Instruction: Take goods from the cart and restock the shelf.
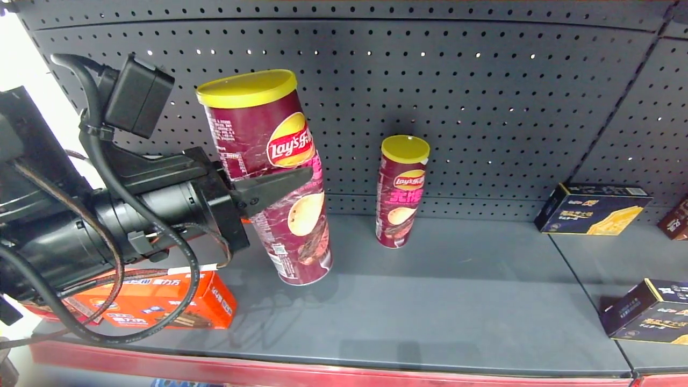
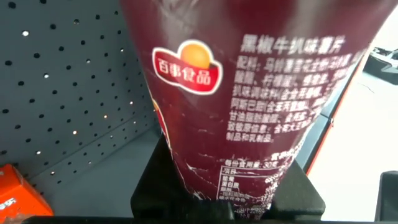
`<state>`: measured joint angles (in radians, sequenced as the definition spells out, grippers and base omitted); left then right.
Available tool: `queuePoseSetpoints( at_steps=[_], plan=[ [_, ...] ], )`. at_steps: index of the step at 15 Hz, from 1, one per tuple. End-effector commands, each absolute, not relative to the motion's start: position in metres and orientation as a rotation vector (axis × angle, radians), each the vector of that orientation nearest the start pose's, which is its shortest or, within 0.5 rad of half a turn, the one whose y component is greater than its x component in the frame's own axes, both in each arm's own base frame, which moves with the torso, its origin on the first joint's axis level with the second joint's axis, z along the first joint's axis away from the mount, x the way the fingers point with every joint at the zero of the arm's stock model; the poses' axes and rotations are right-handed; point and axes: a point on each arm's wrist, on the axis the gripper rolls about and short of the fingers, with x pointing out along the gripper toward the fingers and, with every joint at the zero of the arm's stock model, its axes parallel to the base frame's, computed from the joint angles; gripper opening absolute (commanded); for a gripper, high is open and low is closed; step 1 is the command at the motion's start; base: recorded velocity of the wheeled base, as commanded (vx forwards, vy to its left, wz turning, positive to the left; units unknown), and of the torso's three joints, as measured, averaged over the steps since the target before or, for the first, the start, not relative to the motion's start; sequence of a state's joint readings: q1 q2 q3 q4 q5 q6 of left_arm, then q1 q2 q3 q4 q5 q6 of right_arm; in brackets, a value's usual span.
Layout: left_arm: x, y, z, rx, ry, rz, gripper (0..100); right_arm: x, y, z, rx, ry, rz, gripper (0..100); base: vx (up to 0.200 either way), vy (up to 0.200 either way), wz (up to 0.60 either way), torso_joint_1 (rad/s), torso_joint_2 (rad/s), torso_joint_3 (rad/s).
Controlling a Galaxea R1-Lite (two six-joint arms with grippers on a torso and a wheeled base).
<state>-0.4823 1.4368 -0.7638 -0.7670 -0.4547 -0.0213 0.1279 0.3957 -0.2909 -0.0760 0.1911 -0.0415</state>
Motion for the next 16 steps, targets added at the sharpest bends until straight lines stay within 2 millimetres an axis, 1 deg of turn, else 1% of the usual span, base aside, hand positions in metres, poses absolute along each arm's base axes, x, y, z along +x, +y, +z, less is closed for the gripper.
queuePoseSetpoints(
  at_steps=[1, 3, 4, 5, 6, 7, 8, 12, 13, 14, 16],
  plan=[
    [0.21, -0.121, 0.255, -0.028, -0.079, -0.932, 0, 0.054, 0.014, 0.185, -0.05, 0.156, 0.389, 100, 0.0, 0.0, 0.0, 0.0, 0.0, 0.0],
    [0.21, -0.12, 0.256, -0.045, -0.074, -0.917, 0, 0.075, 0.02, 0.19, -0.052, 0.134, 0.416, 100, 0.0, 0.0, 0.0, 0.0, 0.0, 0.0],
    [0.21, -0.12, 0.257, -0.049, -0.074, -0.914, 0, 0.089, 0.022, 0.192, -0.052, 0.121, 0.414, 100, 0.0, 0.0, 0.0, 0.0, 0.0, 0.0],
    [0.209, -0.12, 0.258, -0.05, -0.077, -0.914, 0, 0.096, 0.023, 0.193, -0.052, 0.112, 0.412, 100, 0.0, 0.0, 0.0, 0.0, 0.0, 0.0],
    [0.209, -0.12, 0.259, -0.049, -0.074, -0.914, 0, 0.115, 0.026, 0.196, -0.05, 0.085, 0.406, 100, 0.0, 0.0, 0.0, 0.0, 0.0, 0.0],
    [0.209, -0.12, 0.259, -0.049, -0.061, -0.914, 0, 0.138, 0.03, 0.197, -0.051, 0.066, 0.401, 100, 0.0, 0.0, 0.0, 0.0, 0.0, 0.0],
    [0.208, -0.119, 0.259, -0.049, -0.061, -0.914, 0, 0.151, 0.032, 0.196, -0.051, 0.068, 0.405, 100, 0.0, 0.0, 0.0, 0.0, 0.0, 0.0],
    [0.205, -0.119, 0.26, -0.049, -0.067, -0.922, 0, 0.19, 0.043, 0.209, -0.066, 0.054, 0.551, 100, 0.0, 0.0, 0.0, 0.0, 0.0, 0.0],
    [0.205, -0.119, 0.261, -0.049, -0.069, -0.923, 0, 0.196, 0.044, 0.21, -0.082, 0.051, 0.567, 100, 0.0, 0.0, 0.0, 0.0, 0.0, 0.0],
    [0.206, -0.119, 0.262, -0.05, -0.07, -0.925, 0, 0.211, 0.049, 0.212, -0.13, 0.034, 0.65, 100, 0.0, 0.0, 0.0, 0.0, 0.0, 0.0],
    [0.206, -0.119, 0.263, -0.057, -0.061, -0.927, 0, 0.233, 0.053, 0.21, -0.14, 0.04, 0.748, 100, 0.0, 0.0, 0.0, 0.0, 0.0, 0.0]
  ],
)
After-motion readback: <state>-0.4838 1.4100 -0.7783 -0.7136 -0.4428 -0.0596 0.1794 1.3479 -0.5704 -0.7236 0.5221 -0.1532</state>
